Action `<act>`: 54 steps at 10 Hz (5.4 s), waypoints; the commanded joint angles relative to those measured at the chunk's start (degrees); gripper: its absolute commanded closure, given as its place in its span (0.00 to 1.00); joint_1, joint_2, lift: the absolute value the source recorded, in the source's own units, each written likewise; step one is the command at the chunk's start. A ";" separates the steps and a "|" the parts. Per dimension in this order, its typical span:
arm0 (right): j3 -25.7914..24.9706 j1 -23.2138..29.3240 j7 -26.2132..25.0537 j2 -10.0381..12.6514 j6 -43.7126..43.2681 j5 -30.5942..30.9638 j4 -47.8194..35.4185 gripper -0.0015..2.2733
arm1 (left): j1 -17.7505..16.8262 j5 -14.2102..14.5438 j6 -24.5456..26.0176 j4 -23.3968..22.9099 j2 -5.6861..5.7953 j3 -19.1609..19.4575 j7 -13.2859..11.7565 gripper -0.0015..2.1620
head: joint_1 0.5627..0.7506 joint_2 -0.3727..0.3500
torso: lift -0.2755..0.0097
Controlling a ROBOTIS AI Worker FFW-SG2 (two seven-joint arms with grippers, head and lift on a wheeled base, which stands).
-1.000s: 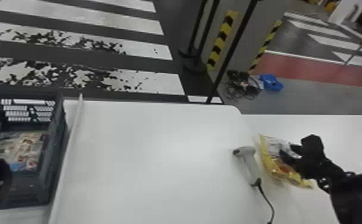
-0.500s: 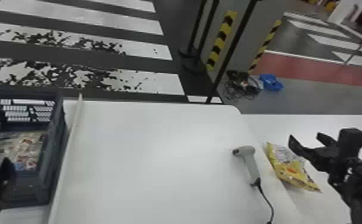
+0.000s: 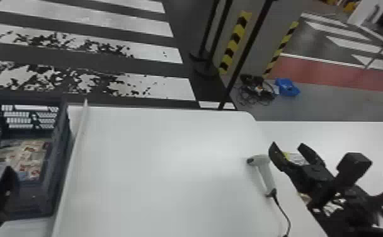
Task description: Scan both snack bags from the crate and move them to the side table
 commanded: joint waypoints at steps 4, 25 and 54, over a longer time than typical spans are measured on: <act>9.11 3.70 0.09 7.71 -10.06 2.18 -4.88 0.05 | 0.73 -0.98 0.00 -0.58 -0.47 -0.05 1.05 0.02 | 0.70 0.19 | 0.63; 18.25 7.65 3.25 4.11 -23.59 1.91 -3.04 0.06 | -37.50 3.86 87.01 -7.09 -10.49 7.24 6.59 0.10 | 0.70 0.45 | 0.63; 16.93 5.90 3.34 1.47 -25.17 -1.43 -1.01 0.05 | -53.67 -2.47 94.74 22.97 -16.37 4.78 10.72 0.23 | 0.70 0.41 | 0.63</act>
